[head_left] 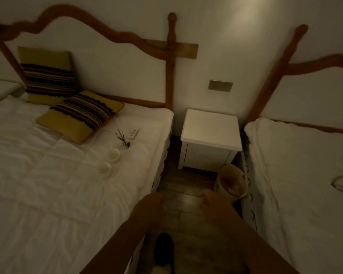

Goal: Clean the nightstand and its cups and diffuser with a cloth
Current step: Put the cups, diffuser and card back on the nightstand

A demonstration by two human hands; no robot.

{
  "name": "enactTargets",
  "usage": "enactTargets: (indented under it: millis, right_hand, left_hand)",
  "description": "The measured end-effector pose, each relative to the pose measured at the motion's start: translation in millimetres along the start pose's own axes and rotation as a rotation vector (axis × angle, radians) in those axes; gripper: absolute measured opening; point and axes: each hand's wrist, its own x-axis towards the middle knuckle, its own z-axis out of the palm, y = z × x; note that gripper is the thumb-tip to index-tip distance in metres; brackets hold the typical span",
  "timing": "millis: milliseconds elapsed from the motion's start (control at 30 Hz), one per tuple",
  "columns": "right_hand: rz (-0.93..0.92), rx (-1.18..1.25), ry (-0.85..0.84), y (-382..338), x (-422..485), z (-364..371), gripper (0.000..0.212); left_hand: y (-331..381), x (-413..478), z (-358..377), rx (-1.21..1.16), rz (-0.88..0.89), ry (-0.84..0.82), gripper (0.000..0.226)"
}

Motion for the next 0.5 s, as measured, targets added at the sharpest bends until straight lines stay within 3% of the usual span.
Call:
enactTargets:
  millis: [233, 367, 500]
  right_hand:
    - [-0.058, -0.066, -0.069, -49.9, 148.0, -57.3, 0.035]
    - [-0.062, -0.068, -0.148, -75.9, 228.6, -64.2, 0.051]
    - [-0.231, -0.103, -0.323, -113.9, 308.1, -61.5, 0.058]
  left_hand:
    - [-11.1, 120.3, -68.4, -0.042, -0.046, 0.072, 0.029]
    - [-26.0, 169.0, -93.2, -0.097, -0.167, 0.165, 0.029]
    - [-50.7, 198.6, -104.4, -0.152, -0.36, 0.203, 0.037]
